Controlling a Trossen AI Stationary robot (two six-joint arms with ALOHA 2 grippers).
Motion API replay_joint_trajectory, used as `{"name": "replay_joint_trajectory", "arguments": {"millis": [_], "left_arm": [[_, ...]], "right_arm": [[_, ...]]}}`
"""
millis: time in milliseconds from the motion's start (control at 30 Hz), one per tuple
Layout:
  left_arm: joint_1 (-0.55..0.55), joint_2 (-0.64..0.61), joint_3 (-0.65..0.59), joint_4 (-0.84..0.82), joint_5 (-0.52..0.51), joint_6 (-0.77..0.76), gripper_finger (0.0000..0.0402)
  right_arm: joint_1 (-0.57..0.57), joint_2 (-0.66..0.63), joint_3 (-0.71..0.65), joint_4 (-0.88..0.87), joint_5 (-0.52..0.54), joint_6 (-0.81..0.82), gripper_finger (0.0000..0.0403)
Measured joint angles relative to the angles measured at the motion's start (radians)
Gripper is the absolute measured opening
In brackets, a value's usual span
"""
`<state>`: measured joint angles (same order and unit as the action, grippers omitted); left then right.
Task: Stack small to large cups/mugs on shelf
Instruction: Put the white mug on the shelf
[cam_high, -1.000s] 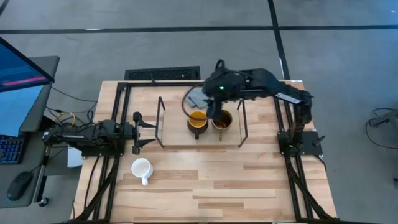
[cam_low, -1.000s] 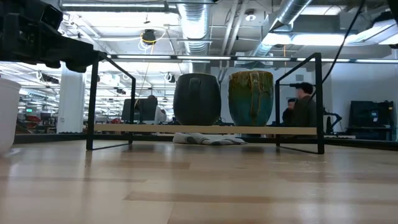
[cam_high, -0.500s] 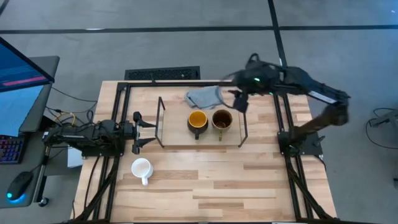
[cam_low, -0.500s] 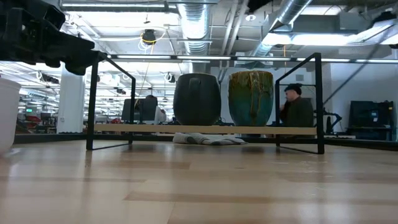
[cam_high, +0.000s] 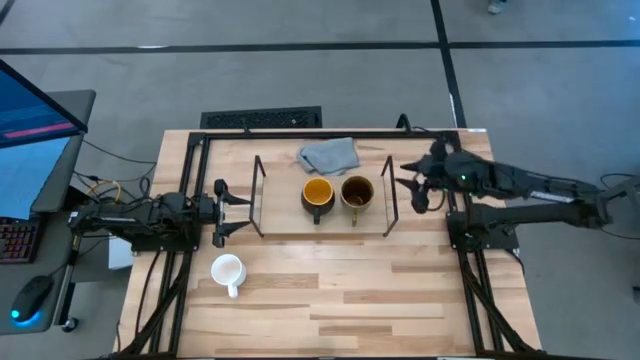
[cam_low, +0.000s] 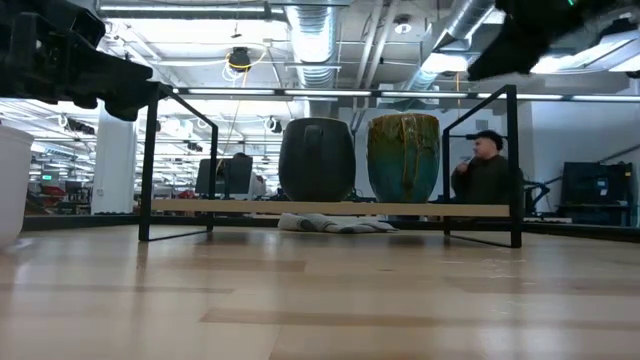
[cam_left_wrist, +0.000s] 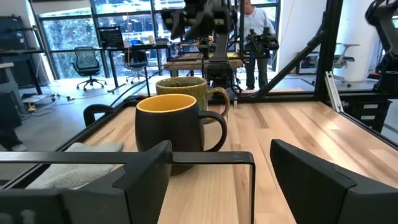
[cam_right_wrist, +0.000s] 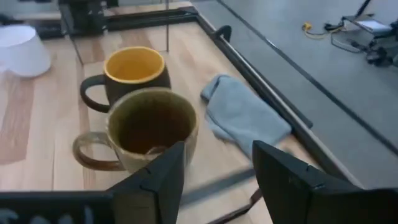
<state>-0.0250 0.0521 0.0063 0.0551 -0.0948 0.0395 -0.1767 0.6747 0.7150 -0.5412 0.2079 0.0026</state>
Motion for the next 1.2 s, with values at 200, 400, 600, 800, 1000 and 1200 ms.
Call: {"name": "replay_joint_trajectory", "arguments": {"millis": [200,400,600,800,1000,1200], "left_arm": [[0.001,0.0,0.0,0.0,-0.001,0.016,0.0266],[0.001,0.0,0.0,0.001,-0.001,0.02,0.0266],[0.0,0.0,0.0,0.001,-0.001,0.027,0.0266],[0.0,0.0,0.0,0.001,-0.001,0.032,0.0266],[0.0,0.0,0.0,0.001,-0.001,0.053,0.0266],[0.0,0.0,0.008,-0.004,-0.001,0.07,0.0266]], "right_arm": [[0.003,-0.207,-0.208,0.144,-0.001,0.085,0.021],[0.007,-0.349,-0.342,0.23,0.0,0.086,0.021],[0.006,-0.445,-0.435,0.248,-0.001,0.076,0.021],[0.005,-0.535,-0.512,0.254,0.0,0.061,0.021],[0.004,-0.637,-0.582,0.241,0.002,0.045,0.021],[0.004,-0.671,-0.617,0.257,0.002,0.053,0.021]]}}
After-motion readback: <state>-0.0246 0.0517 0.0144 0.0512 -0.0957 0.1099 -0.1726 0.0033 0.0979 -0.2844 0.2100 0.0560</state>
